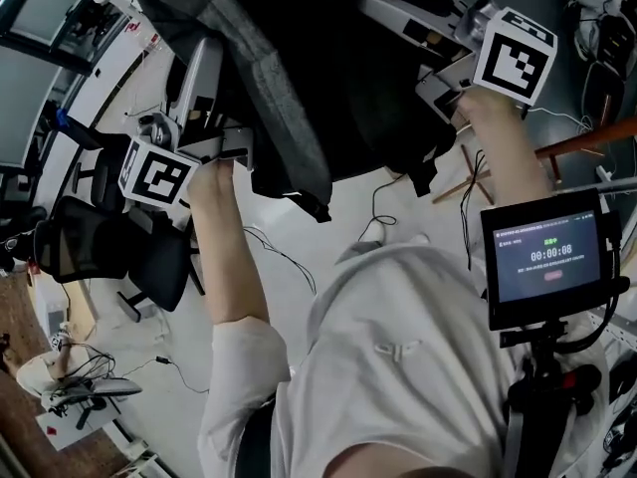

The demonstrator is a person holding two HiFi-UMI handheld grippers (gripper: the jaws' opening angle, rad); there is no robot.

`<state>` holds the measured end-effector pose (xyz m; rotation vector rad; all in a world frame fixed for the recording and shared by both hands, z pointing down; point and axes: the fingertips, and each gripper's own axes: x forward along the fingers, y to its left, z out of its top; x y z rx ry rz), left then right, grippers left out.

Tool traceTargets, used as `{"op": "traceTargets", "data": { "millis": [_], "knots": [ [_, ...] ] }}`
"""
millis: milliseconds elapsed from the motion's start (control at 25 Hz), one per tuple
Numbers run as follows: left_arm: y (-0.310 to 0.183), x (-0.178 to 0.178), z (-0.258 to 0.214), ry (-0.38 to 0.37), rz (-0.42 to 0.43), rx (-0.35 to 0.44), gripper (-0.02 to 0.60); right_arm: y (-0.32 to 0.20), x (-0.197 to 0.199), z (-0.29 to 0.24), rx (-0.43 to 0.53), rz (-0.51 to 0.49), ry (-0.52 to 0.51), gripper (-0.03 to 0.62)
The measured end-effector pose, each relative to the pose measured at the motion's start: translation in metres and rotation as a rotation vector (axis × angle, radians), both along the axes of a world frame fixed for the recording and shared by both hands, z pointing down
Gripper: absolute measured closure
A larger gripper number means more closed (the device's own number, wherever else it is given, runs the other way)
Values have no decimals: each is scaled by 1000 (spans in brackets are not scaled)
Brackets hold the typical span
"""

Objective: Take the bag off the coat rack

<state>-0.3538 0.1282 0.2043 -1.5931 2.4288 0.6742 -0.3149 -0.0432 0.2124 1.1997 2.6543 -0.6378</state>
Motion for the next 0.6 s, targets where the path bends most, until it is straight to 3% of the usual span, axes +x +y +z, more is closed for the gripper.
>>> {"op": "traceTargets", "data": {
  "millis": [600],
  "knots": [
    [9, 17, 125, 210, 1, -34, 255, 6, 16, 129, -32, 28, 226, 290]
  ]
}}
